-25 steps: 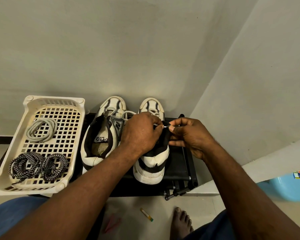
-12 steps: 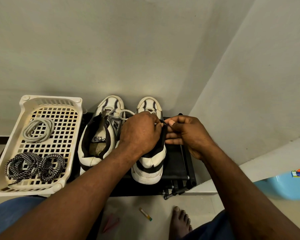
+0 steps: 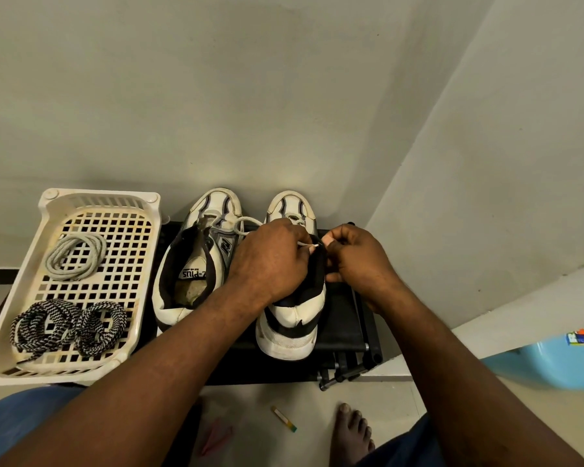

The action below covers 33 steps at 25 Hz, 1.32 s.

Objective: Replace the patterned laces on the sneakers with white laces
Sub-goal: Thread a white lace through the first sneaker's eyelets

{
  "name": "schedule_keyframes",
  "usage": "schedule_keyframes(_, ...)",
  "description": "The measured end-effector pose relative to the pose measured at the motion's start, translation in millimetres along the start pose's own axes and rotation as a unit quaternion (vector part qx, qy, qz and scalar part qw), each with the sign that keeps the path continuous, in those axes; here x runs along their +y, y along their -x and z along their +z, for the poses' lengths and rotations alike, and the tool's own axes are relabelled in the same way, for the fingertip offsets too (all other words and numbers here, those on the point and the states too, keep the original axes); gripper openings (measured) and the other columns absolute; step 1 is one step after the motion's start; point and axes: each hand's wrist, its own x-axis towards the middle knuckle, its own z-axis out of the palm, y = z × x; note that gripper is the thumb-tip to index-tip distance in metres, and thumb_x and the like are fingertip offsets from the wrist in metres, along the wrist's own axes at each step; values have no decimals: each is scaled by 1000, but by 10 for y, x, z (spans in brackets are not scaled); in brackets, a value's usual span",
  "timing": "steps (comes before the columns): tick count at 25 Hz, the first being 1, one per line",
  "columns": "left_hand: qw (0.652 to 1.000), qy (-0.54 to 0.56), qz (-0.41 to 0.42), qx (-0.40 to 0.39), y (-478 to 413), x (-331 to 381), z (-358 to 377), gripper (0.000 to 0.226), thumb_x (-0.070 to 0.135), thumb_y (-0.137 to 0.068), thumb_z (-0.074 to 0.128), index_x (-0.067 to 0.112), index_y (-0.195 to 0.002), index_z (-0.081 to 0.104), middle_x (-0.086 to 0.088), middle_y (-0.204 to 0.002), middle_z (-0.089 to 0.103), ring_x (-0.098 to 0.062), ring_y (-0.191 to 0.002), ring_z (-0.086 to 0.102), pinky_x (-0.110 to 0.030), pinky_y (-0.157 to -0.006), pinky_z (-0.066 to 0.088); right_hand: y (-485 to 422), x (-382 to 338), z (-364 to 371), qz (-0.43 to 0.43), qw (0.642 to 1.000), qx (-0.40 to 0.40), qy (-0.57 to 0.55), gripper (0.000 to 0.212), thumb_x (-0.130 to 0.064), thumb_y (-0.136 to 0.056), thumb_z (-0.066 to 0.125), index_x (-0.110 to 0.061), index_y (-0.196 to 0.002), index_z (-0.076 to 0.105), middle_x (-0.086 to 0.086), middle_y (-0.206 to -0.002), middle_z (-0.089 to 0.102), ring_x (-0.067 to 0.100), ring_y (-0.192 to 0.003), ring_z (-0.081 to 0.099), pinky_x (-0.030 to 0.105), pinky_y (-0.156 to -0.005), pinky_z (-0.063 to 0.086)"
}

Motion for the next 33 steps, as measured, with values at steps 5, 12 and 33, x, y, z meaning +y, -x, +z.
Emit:
schedule_keyframes(5,999,-26,-3,20,-3,10,-11,24,36,-96,58,25,-105,78,1,-101,76,-22,-92,70,-35,-79,55,20,-26,-68,13,997,-21,-73,17,-20,-106,58,-10,-101,71,9,-92,75,21,-75,75,36,-68,64)
schedule_keyframes(12,1000,-14,-3,-2,-34,19,38,26,46,-98,57,28,-97,76,5,-91,72,-19,-85,68,-36,-73,55,0,31,-69,8,998,-16,-61,20,-25,-103,66,-9,-94,73,12,-90,78,22,-76,76,32,-67,62)
schedule_keyframes(33,999,30,-17,-6,-28,-5,41,25,46,-99,61,28,-105,77,6,-104,66,-19,-97,64,-38,-80,52,5,-45,-185,-4,998,-23,-60,20,-23,-98,72,-8,-85,67,12,-83,74,22,-69,74,35,-67,63)
